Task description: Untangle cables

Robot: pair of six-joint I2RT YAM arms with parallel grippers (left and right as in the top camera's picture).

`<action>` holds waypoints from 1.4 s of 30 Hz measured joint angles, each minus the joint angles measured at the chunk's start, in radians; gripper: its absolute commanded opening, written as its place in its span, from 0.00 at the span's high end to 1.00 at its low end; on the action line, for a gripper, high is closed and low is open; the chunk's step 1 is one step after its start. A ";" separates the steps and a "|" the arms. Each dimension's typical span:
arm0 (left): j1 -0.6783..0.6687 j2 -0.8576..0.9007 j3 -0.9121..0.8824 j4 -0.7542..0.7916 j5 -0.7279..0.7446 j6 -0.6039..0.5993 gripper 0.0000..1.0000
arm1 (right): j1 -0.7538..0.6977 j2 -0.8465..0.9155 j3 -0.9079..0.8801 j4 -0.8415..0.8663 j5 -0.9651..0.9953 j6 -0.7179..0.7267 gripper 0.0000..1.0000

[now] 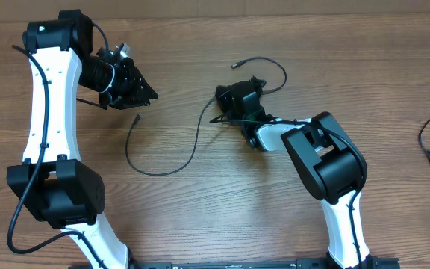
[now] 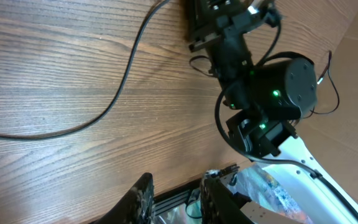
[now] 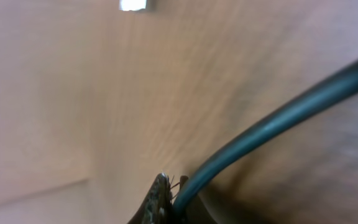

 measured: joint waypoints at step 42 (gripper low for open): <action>-0.021 0.000 0.000 -0.042 0.060 0.000 0.73 | -0.488 -0.184 1.225 -1.657 -0.291 -1.105 0.94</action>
